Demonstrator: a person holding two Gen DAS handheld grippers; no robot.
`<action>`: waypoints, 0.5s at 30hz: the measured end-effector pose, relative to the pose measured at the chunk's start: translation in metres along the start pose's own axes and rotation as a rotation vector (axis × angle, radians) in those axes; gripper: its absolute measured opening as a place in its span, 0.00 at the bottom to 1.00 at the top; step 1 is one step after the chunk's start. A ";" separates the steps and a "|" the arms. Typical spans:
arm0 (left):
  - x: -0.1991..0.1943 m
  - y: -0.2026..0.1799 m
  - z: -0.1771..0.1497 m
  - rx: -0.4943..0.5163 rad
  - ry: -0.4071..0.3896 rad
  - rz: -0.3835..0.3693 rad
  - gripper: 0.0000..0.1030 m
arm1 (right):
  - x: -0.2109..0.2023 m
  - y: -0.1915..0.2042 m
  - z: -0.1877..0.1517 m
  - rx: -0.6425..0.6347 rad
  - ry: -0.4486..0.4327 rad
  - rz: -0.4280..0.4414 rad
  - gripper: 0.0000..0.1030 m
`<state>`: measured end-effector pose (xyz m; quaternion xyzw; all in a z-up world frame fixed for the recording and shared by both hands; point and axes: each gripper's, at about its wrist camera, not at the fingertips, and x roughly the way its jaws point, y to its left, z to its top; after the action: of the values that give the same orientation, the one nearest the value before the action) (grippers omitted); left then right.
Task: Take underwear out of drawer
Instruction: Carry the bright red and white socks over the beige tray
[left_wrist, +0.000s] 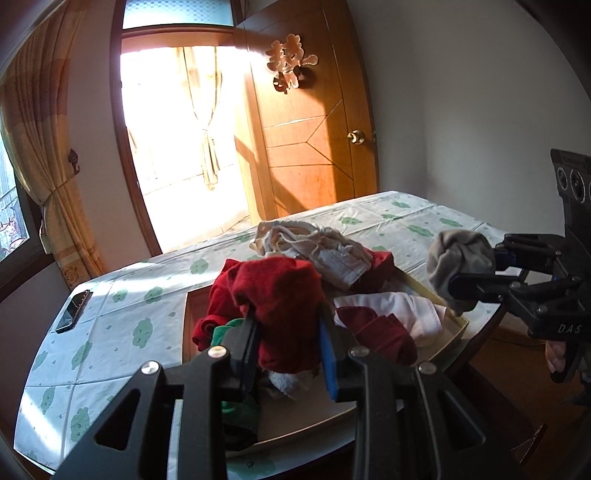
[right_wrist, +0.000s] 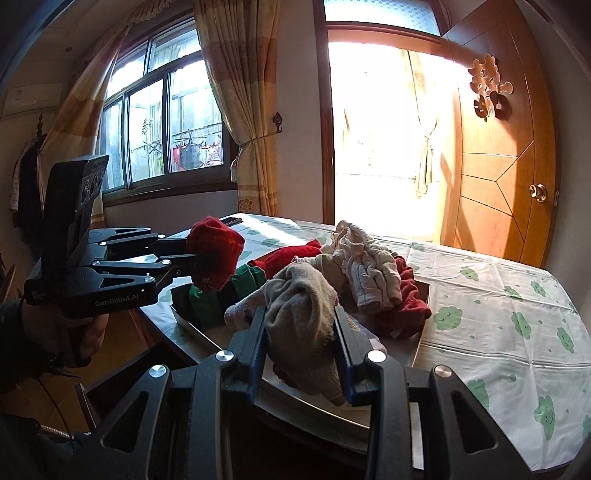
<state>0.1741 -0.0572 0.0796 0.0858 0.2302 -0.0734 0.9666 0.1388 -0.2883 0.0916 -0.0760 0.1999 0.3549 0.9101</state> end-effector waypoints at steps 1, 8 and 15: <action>0.005 0.000 0.003 0.003 0.005 0.003 0.26 | 0.004 -0.002 0.003 0.003 0.007 -0.006 0.34; 0.040 0.008 0.014 -0.021 0.062 0.019 0.26 | 0.033 -0.020 0.017 0.033 0.049 -0.035 0.34; 0.066 0.017 0.017 -0.045 0.110 0.028 0.26 | 0.061 -0.035 0.019 0.055 0.110 -0.062 0.34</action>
<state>0.2427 -0.0511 0.0668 0.0711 0.2834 -0.0496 0.9551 0.2088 -0.2710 0.0829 -0.0767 0.2569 0.3162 0.9100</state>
